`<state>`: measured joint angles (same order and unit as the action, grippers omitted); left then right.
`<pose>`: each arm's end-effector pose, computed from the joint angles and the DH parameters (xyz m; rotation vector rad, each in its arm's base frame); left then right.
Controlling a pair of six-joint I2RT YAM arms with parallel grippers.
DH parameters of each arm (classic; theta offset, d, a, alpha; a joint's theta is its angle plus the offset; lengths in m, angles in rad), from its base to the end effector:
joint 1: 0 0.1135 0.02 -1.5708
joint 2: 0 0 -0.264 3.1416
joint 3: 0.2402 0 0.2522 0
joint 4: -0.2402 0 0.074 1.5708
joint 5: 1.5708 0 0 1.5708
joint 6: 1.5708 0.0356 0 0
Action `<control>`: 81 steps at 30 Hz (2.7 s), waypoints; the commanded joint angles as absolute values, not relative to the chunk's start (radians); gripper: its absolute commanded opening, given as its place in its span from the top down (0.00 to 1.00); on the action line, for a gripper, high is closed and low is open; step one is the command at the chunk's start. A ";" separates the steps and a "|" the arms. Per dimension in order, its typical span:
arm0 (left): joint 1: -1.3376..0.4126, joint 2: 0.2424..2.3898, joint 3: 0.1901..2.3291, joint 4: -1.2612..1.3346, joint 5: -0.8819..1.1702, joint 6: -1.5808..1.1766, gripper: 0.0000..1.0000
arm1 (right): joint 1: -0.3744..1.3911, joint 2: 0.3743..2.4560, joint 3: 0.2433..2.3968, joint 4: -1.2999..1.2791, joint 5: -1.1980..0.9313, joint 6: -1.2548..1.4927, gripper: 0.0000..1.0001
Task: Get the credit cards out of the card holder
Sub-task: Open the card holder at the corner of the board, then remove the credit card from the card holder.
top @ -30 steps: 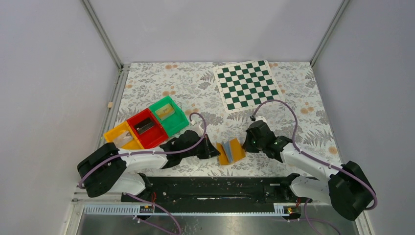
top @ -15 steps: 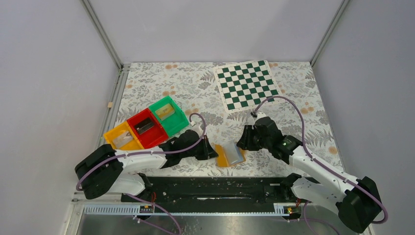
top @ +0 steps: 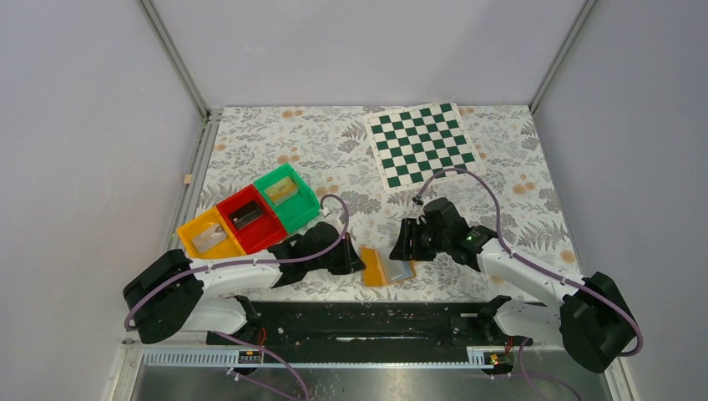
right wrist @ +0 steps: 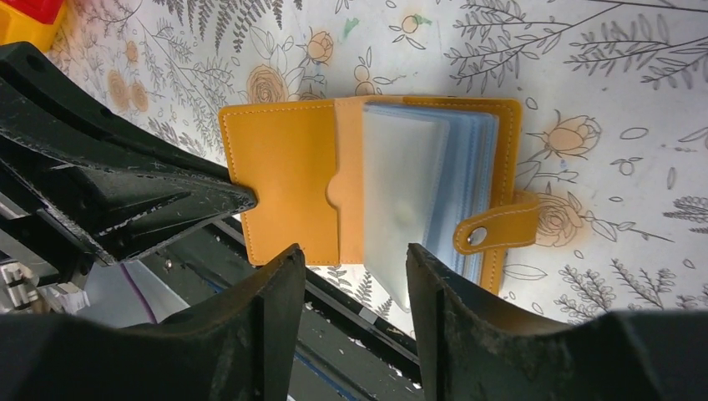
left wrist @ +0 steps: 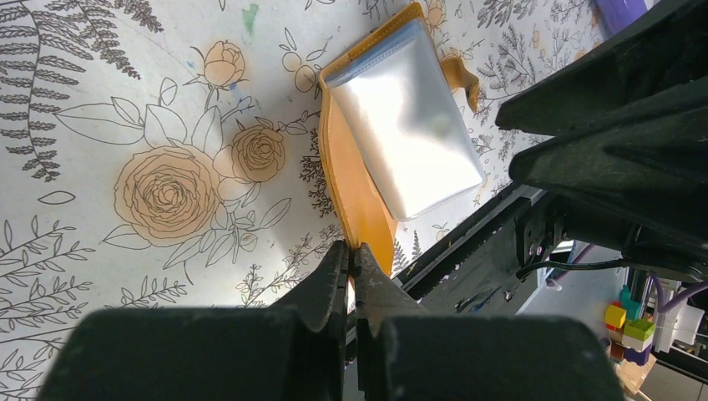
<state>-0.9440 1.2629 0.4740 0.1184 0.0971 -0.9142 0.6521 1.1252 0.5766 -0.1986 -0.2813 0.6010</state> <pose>0.1385 -0.1971 0.1655 0.0952 2.4794 -1.0324 0.1735 0.1449 0.2016 -0.2163 2.4712 0.9181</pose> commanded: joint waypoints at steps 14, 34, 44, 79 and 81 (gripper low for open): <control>-0.948 1.322 0.460 0.134 0.049 -0.929 1.00 | 0.652 1.129 0.494 -0.165 -0.137 0.666 0.34; -0.948 1.316 0.453 0.151 0.064 -0.932 1.00 | 0.653 1.162 0.414 0.138 -0.450 0.754 0.37; -0.948 1.306 0.452 0.152 0.062 -0.936 1.00 | 0.656 1.197 0.401 0.194 -0.469 0.764 0.41; -0.948 1.225 0.491 0.152 0.133 -0.959 1.00 | 0.843 1.208 0.603 -0.010 -0.315 0.750 0.39; -0.948 1.224 0.491 0.152 0.133 -0.961 1.00 | 0.854 1.237 0.608 -0.011 -0.315 0.750 0.39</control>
